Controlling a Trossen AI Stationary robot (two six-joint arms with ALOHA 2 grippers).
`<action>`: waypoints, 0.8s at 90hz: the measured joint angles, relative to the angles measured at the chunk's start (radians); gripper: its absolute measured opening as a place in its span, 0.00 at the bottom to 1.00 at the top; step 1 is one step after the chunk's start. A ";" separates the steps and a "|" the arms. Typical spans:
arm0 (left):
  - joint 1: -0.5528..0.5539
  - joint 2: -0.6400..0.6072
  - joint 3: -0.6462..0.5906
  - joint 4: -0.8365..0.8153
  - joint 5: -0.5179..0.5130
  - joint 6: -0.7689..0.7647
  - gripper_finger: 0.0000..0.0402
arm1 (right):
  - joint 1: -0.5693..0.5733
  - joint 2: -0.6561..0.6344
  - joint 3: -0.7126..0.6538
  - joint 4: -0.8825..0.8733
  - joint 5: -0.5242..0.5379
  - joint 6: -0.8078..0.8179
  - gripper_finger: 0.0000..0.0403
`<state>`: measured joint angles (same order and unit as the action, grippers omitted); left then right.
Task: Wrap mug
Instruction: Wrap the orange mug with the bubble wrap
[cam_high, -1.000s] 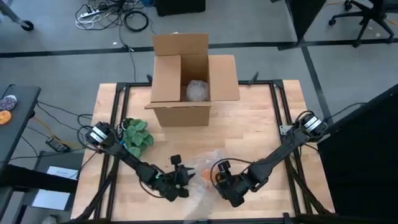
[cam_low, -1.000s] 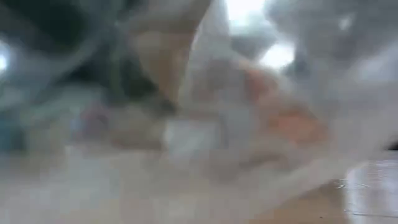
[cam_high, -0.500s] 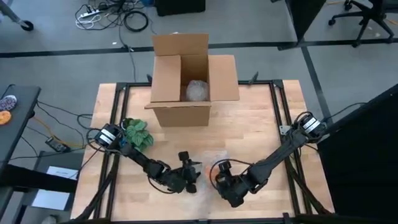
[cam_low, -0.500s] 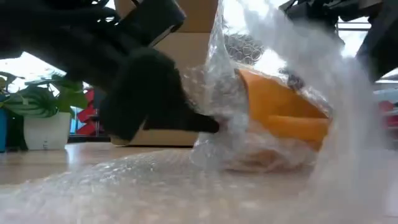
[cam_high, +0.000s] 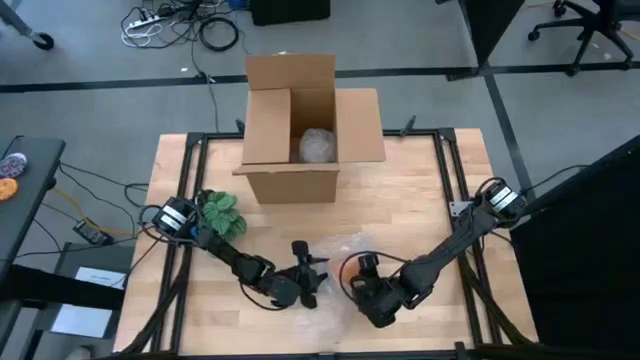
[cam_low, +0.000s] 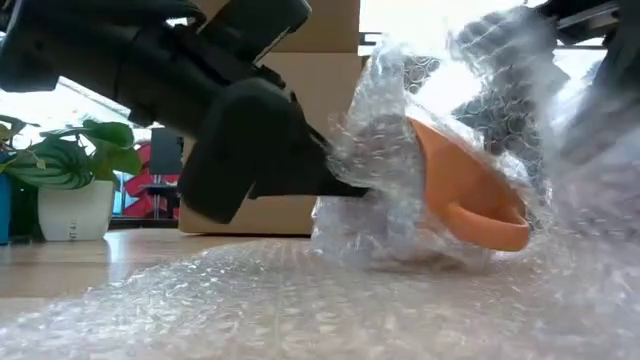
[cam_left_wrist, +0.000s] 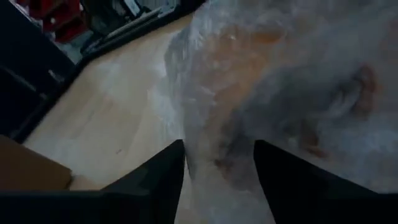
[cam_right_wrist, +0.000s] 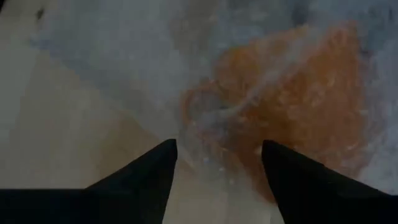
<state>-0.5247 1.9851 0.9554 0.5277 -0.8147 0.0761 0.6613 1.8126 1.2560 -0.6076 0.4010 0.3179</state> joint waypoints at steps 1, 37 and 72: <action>0.000 0.000 0.000 0.000 -0.005 0.002 0.44 | 0.000 0.000 0.000 -0.001 0.000 0.002 0.54; 0.058 0.025 0.001 0.078 0.122 -0.038 0.44 | -0.003 0.000 0.000 0.005 -0.006 0.018 0.54; 0.109 0.111 0.040 0.248 0.236 -0.082 0.25 | -0.007 0.000 0.000 0.009 -0.019 0.021 0.54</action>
<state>-0.4156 2.0956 0.9958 0.7752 -0.5784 -0.0060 0.6539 1.8126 1.2560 -0.5987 0.3822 0.3386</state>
